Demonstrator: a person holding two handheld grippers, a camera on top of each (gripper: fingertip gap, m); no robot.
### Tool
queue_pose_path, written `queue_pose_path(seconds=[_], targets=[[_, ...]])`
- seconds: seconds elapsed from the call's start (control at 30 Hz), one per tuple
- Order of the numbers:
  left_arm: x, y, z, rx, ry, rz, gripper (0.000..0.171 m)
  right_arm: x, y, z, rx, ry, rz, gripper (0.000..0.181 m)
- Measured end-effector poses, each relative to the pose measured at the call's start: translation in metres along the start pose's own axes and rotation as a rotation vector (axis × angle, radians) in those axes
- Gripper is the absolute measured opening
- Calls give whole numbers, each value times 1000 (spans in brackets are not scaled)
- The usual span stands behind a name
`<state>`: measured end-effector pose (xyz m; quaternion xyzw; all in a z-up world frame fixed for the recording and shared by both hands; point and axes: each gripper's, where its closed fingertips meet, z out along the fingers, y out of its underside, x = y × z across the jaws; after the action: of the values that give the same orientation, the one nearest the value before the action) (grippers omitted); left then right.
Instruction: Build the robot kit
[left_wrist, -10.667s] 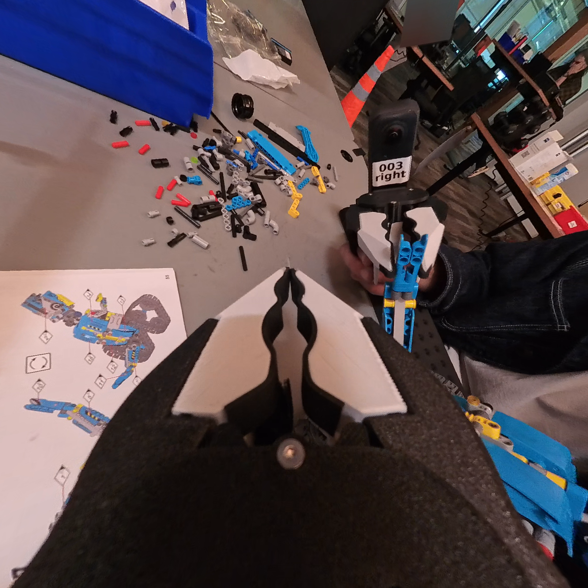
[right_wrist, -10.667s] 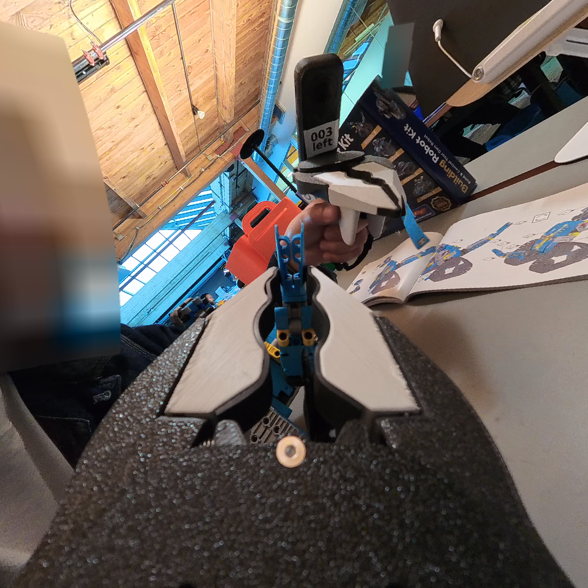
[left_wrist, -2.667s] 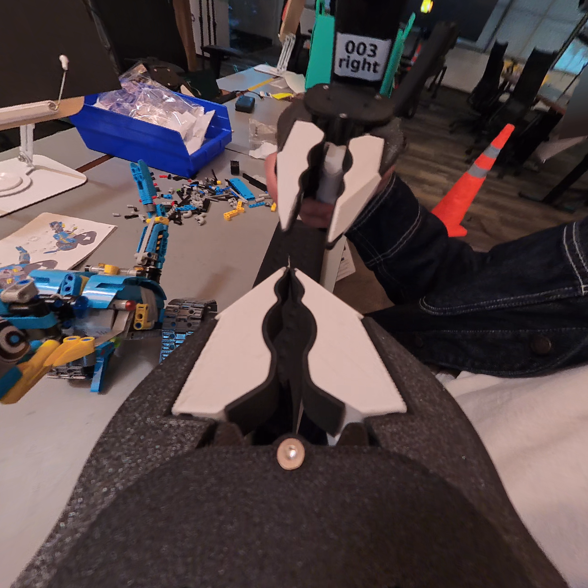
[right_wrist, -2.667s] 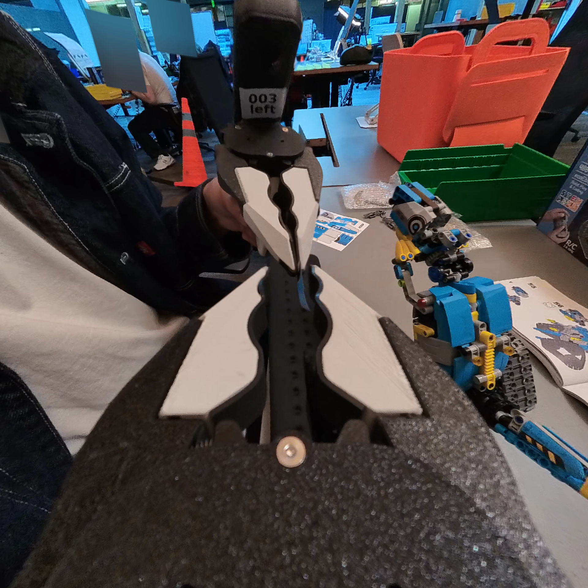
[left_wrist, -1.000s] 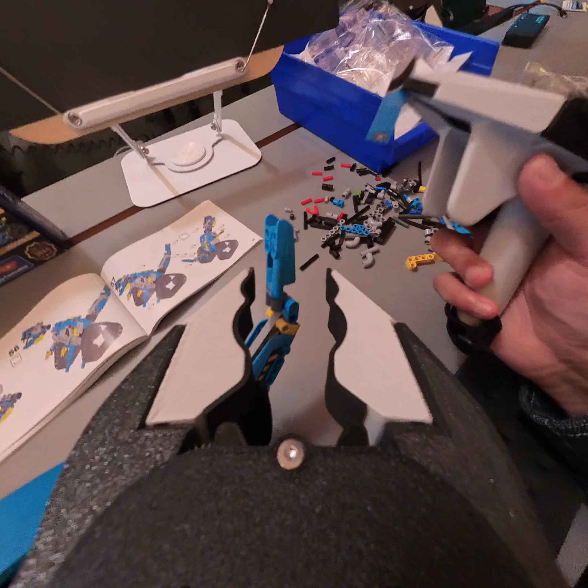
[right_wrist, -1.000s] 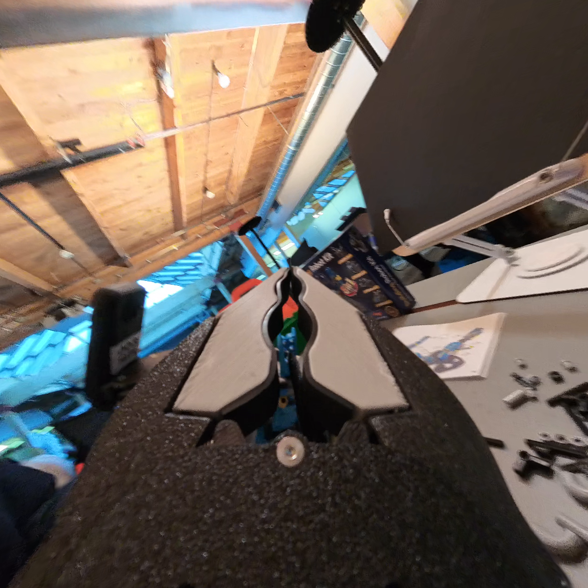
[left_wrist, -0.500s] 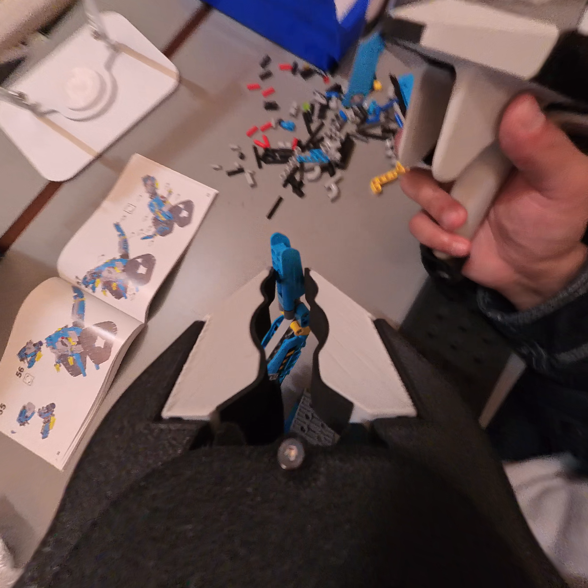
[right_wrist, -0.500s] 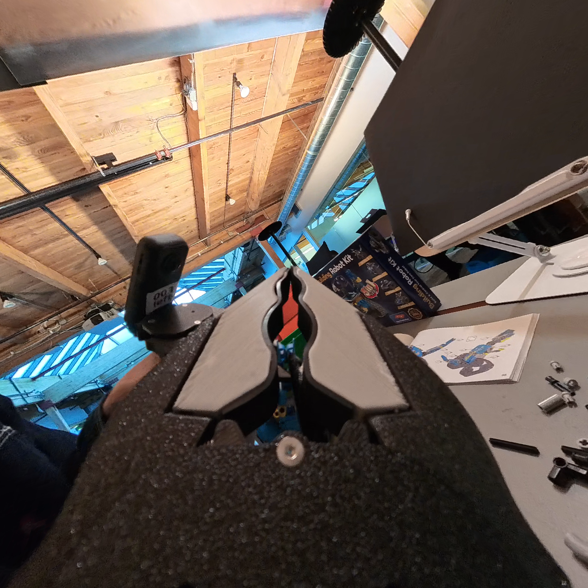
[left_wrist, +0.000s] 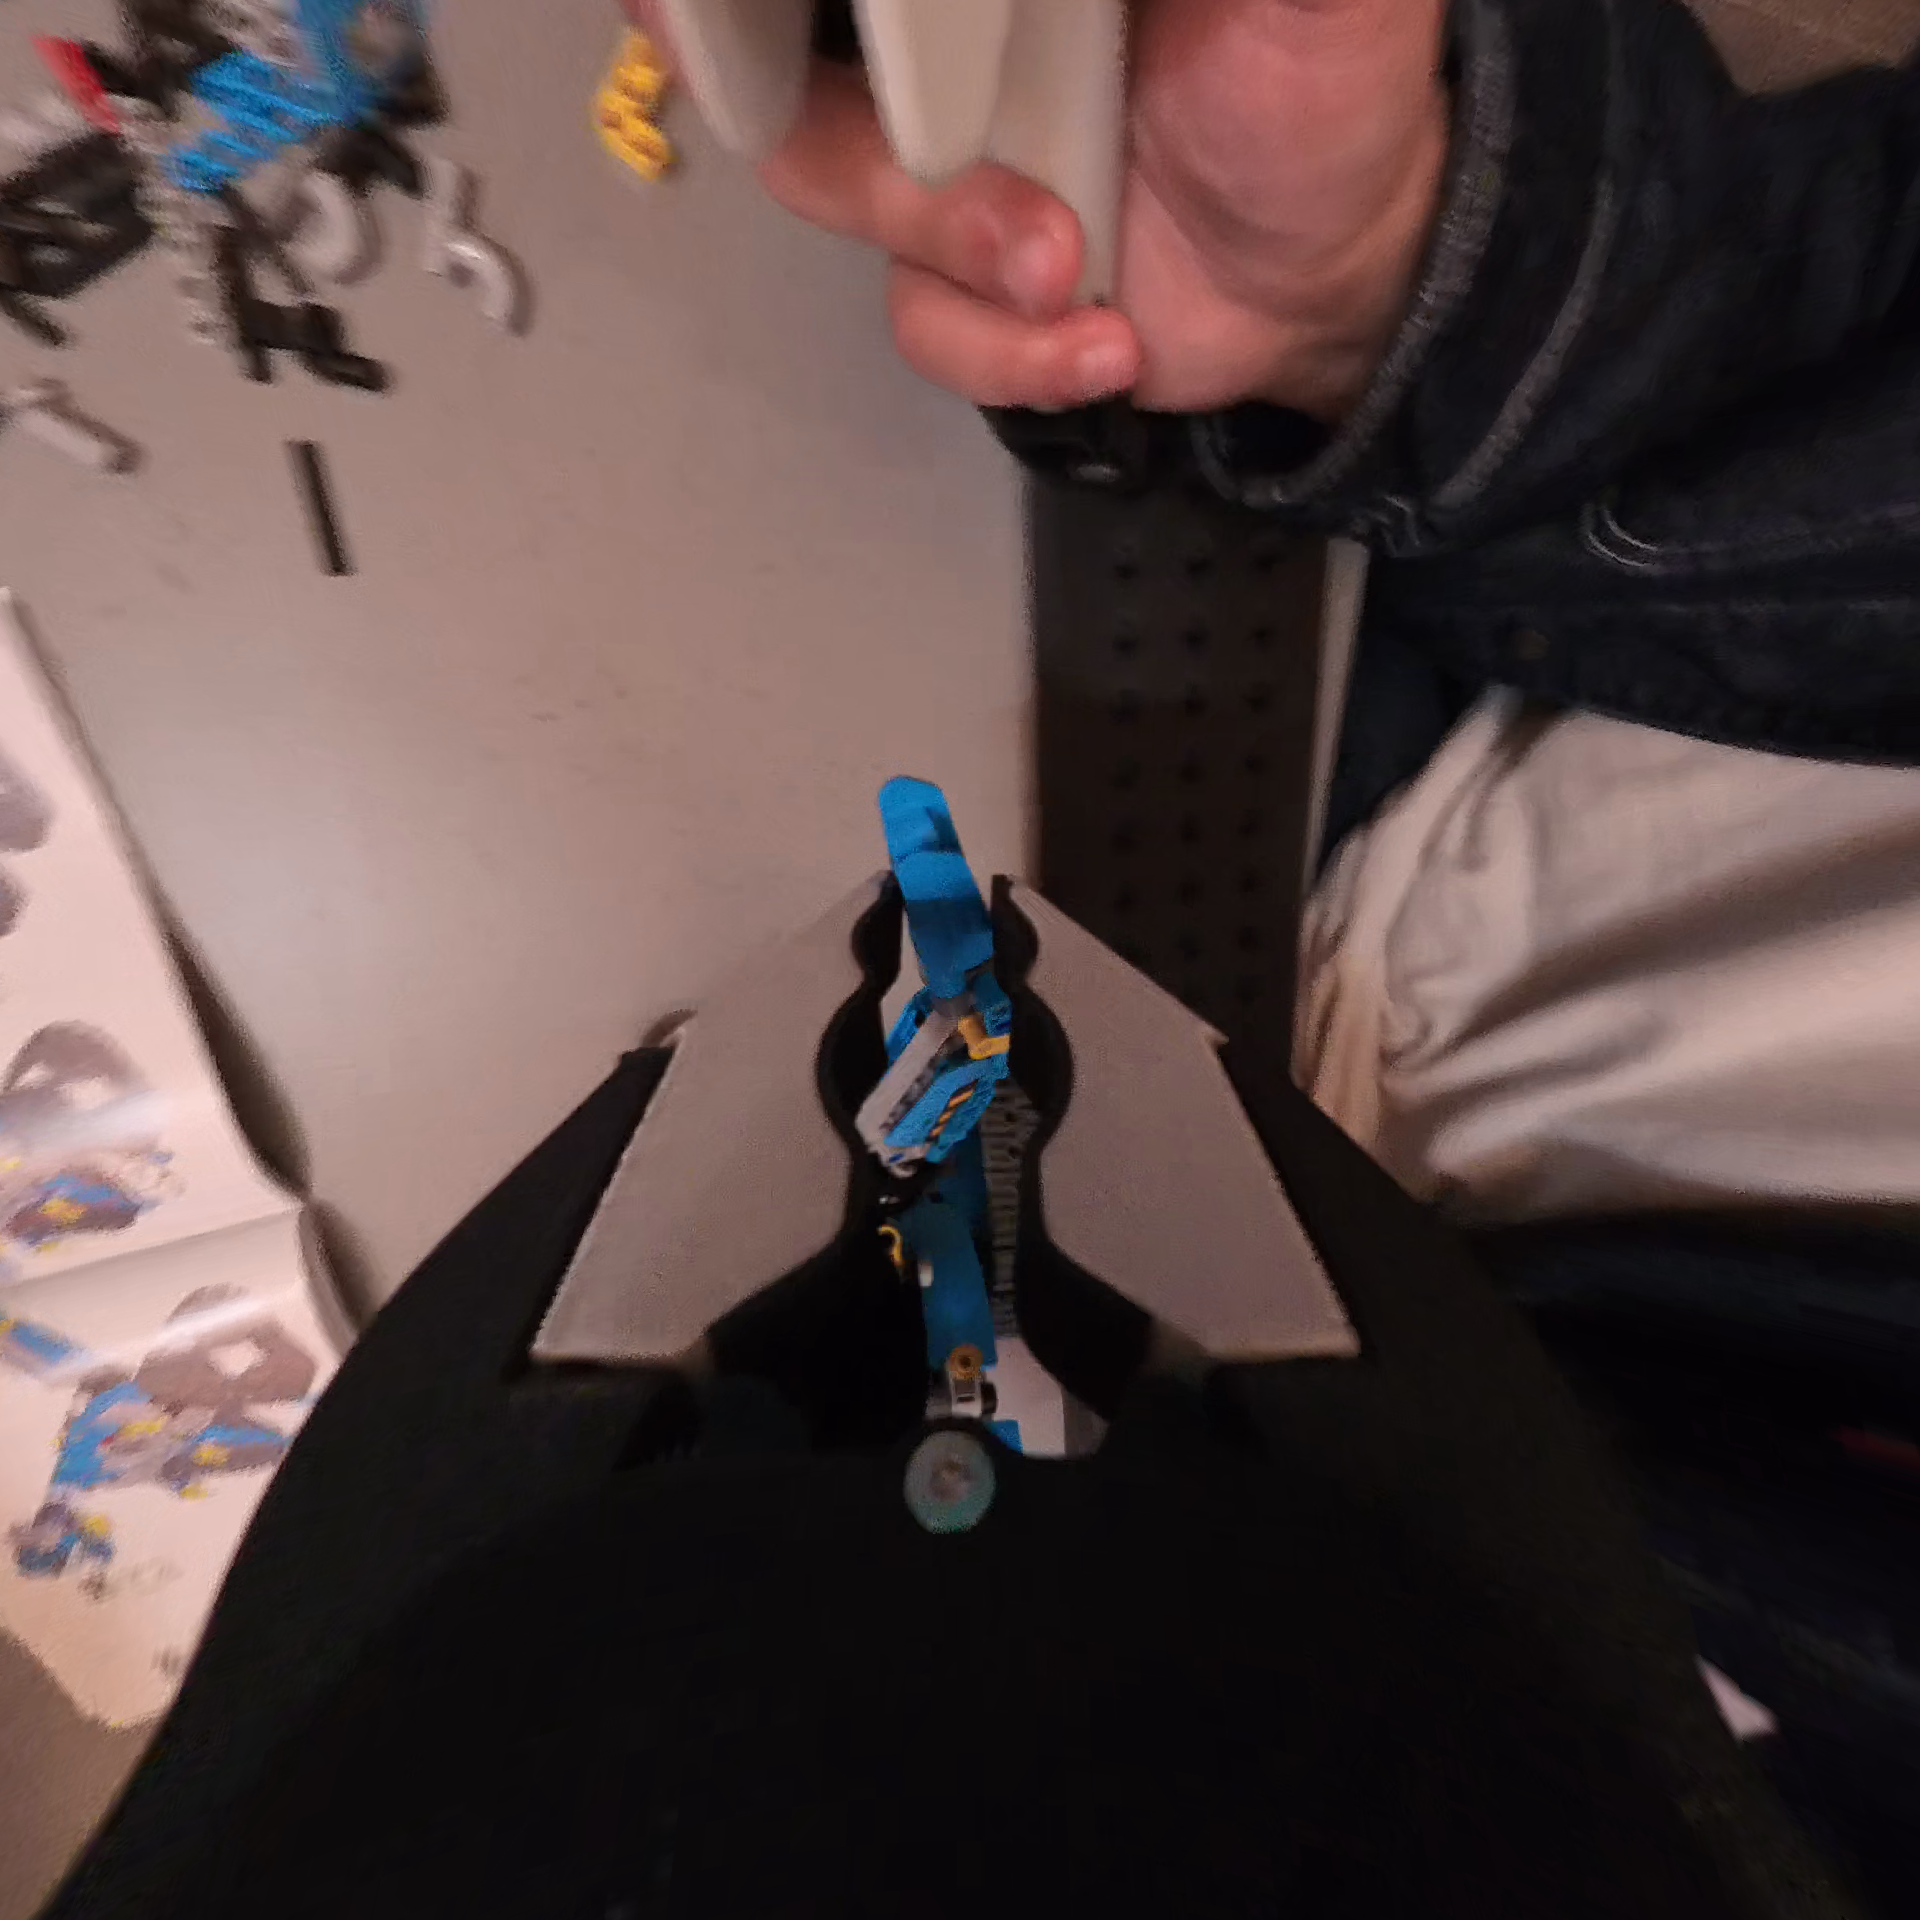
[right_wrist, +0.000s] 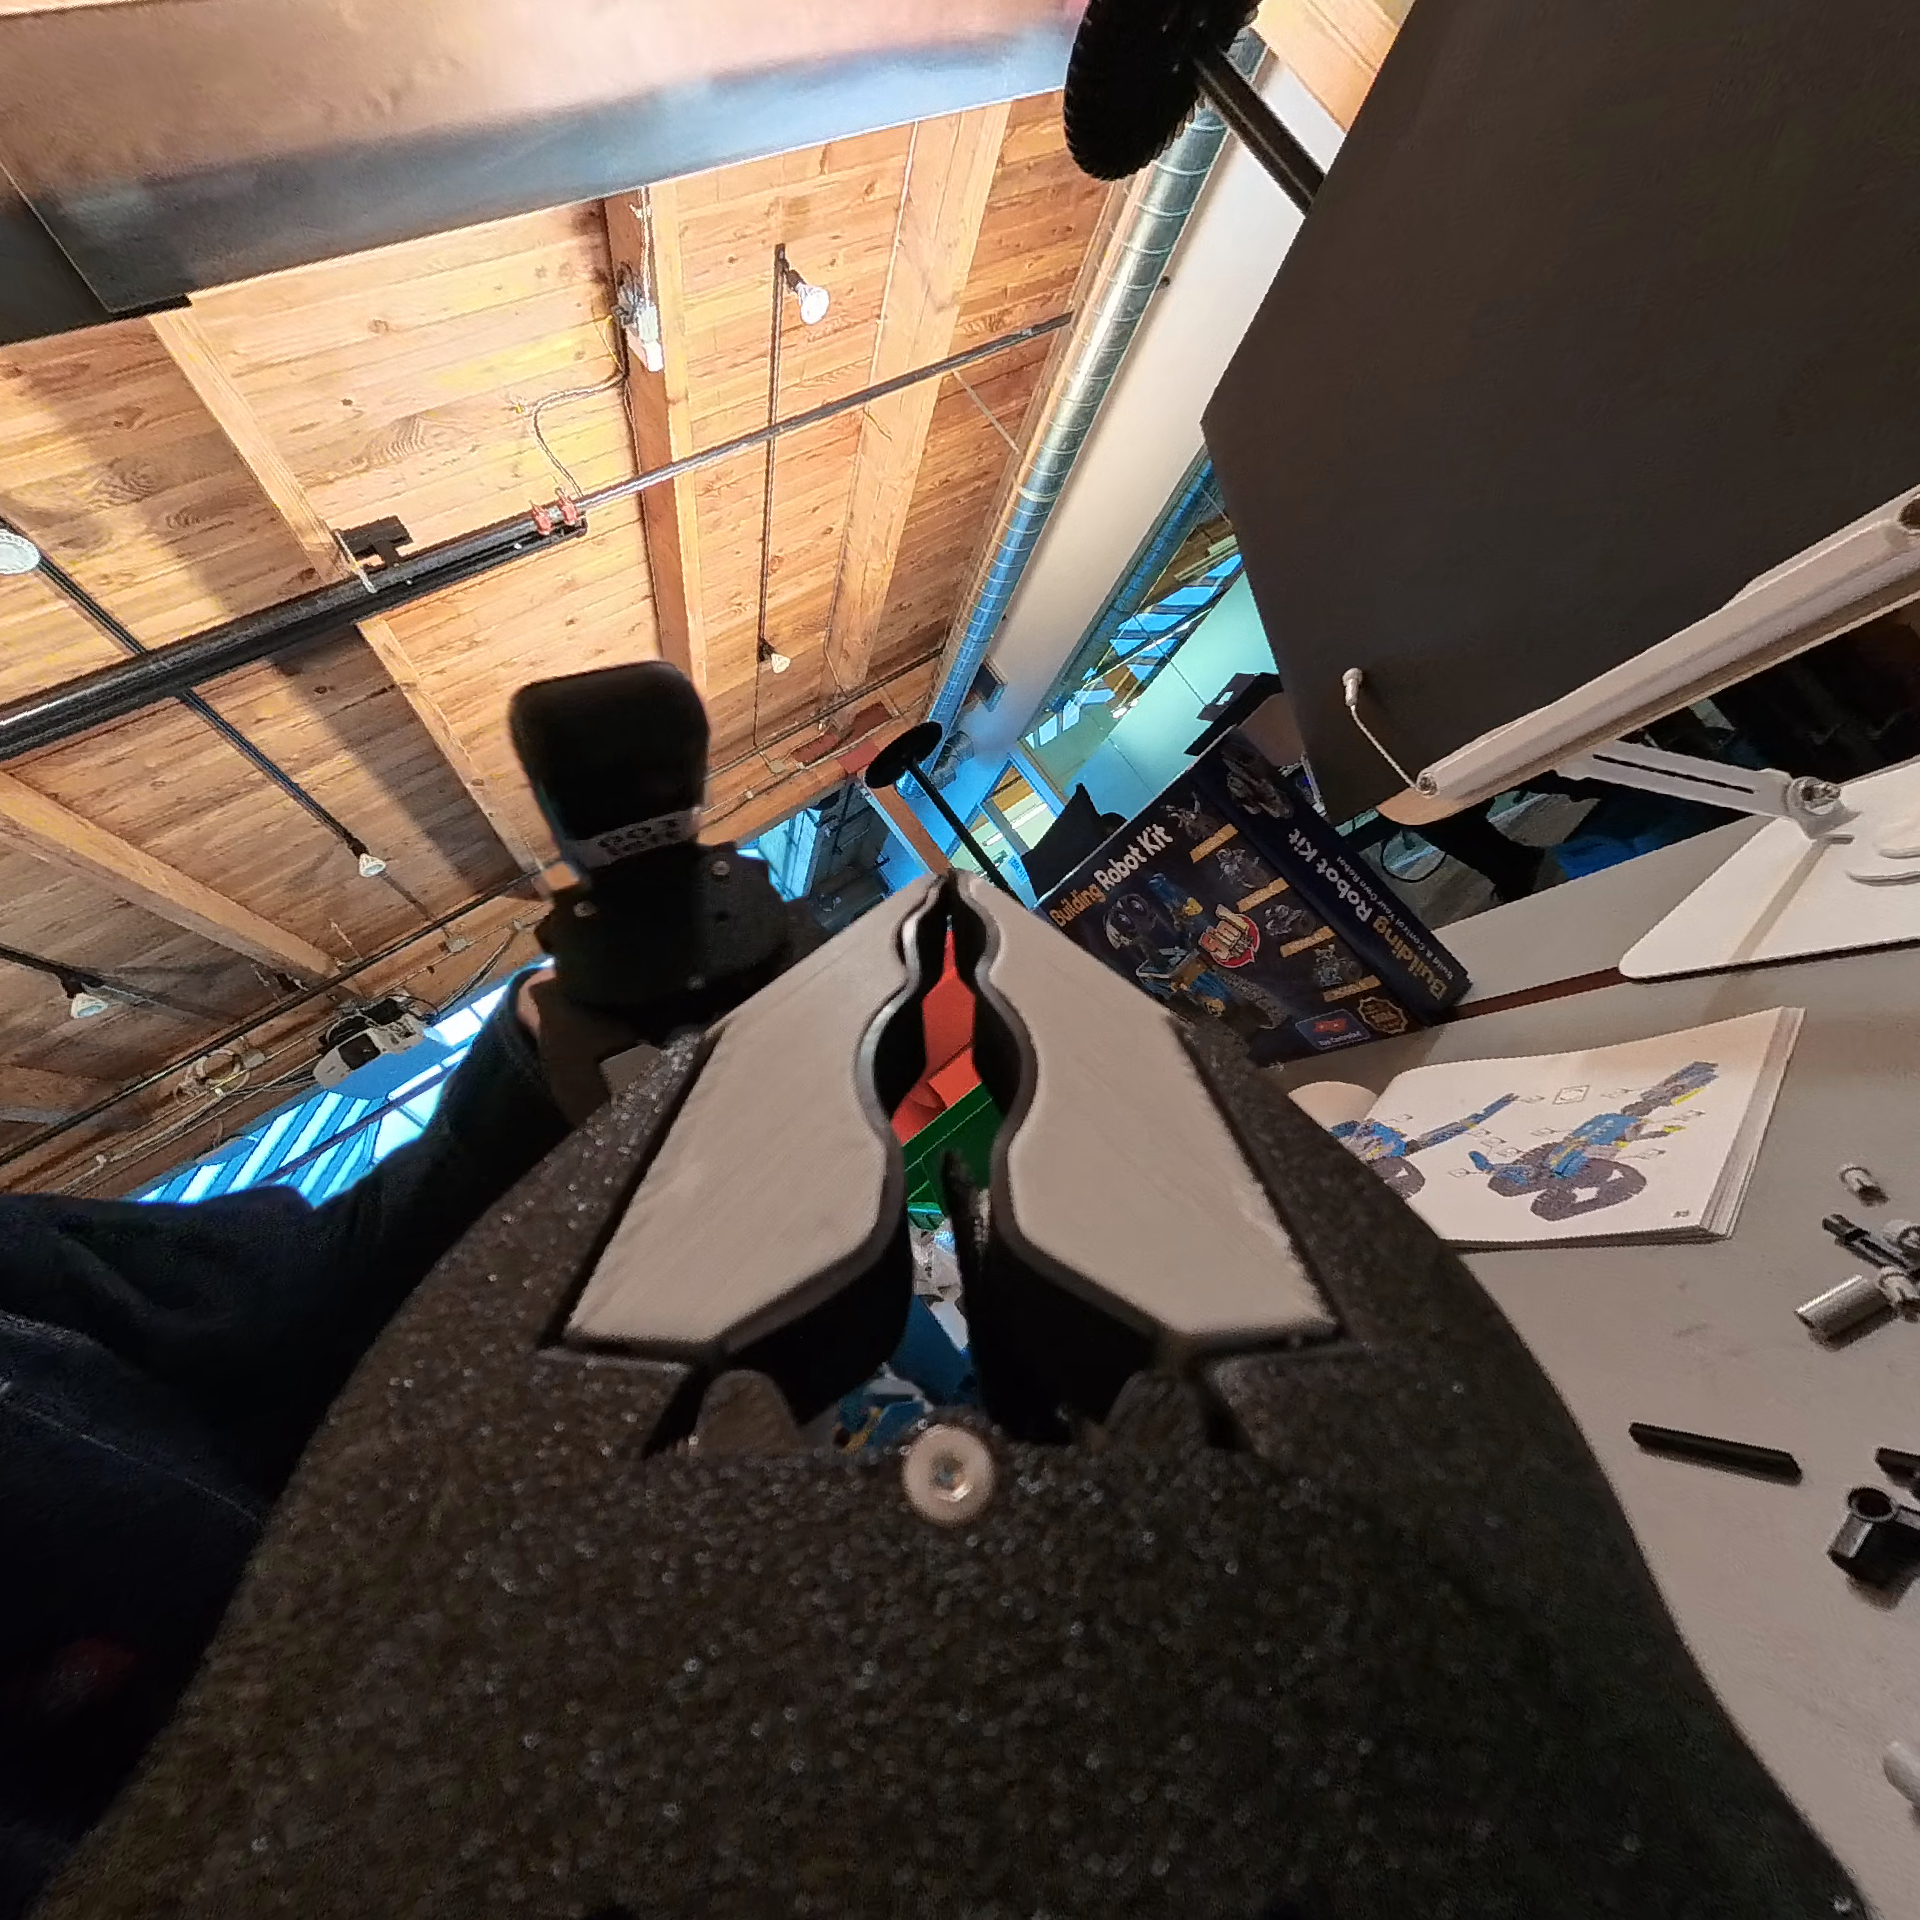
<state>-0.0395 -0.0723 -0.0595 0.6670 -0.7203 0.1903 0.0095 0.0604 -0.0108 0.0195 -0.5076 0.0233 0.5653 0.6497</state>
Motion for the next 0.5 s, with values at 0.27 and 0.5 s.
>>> queue_pose_path(seconds=[0.27,0.5], targets=[[18,8,-7,-64,450,230,17,6,-2,-4,12,34,-2,0],[16,12,-21,-139,987,245,16,24,-3,-8,26,91,27,0]])
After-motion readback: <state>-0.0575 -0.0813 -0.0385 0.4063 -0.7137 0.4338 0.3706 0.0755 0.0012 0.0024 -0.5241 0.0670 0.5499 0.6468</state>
